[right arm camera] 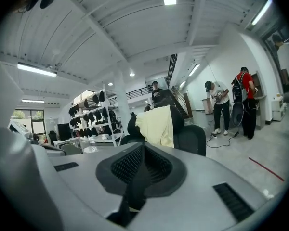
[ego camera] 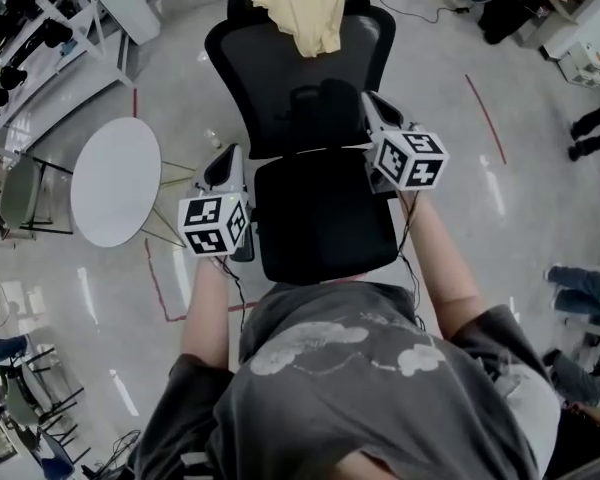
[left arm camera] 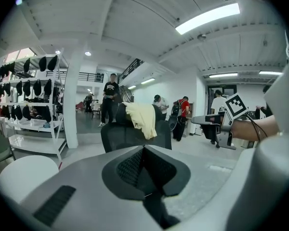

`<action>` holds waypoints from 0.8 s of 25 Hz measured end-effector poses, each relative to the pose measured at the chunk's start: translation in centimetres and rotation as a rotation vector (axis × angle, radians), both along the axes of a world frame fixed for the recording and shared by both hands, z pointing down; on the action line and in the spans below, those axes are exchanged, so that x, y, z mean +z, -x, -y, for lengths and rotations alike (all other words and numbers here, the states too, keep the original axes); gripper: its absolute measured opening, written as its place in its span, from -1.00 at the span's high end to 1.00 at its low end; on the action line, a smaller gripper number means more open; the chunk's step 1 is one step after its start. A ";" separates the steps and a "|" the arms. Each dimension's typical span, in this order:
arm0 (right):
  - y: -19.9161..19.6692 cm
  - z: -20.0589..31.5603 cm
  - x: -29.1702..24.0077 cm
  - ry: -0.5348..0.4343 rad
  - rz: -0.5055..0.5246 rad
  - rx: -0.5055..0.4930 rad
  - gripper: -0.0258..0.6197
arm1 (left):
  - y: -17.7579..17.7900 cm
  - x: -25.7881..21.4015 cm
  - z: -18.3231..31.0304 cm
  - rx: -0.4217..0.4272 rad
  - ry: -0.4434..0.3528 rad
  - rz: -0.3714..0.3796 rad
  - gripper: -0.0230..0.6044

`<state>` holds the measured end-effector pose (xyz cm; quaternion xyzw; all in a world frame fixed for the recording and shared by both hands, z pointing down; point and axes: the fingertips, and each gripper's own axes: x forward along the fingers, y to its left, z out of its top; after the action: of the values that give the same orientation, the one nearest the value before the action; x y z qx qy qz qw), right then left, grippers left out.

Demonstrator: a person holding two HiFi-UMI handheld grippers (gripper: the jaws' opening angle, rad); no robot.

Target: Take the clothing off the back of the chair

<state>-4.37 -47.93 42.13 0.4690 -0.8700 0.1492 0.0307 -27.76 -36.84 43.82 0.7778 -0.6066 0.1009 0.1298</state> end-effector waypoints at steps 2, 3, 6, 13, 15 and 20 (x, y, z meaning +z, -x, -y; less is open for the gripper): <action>1.5 2.2 0.1 0.006 -0.003 0.009 0.81 | 0.9 0.1 2.1 0.024 -0.004 0.005 0.93; 2.2 3.3 0.1 0.011 -0.005 0.013 0.70 | 1.4 0.1 3.1 0.033 -0.007 0.005 0.93; 4.1 6.5 0.5 0.030 -0.017 0.030 0.48 | 2.8 0.1 6.3 0.053 -0.011 0.000 0.93; 7.4 13.4 2.4 0.090 -0.022 0.083 -0.22 | 5.2 0.9 12.2 0.096 -0.015 0.003 0.93; 8.0 15.3 2.3 0.077 -0.047 0.105 -0.27 | 5.7 1.1 13.6 0.104 -0.015 0.002 0.93; 9.8 19.1 4.0 0.148 -0.104 0.124 -0.29 | 6.9 1.3 16.9 0.115 -0.022 -0.006 0.93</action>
<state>-14.16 -67.07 46.16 0.5256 -0.8230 0.1902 0.1008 -34.63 -53.73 45.10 0.8131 -0.5615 0.0992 0.1172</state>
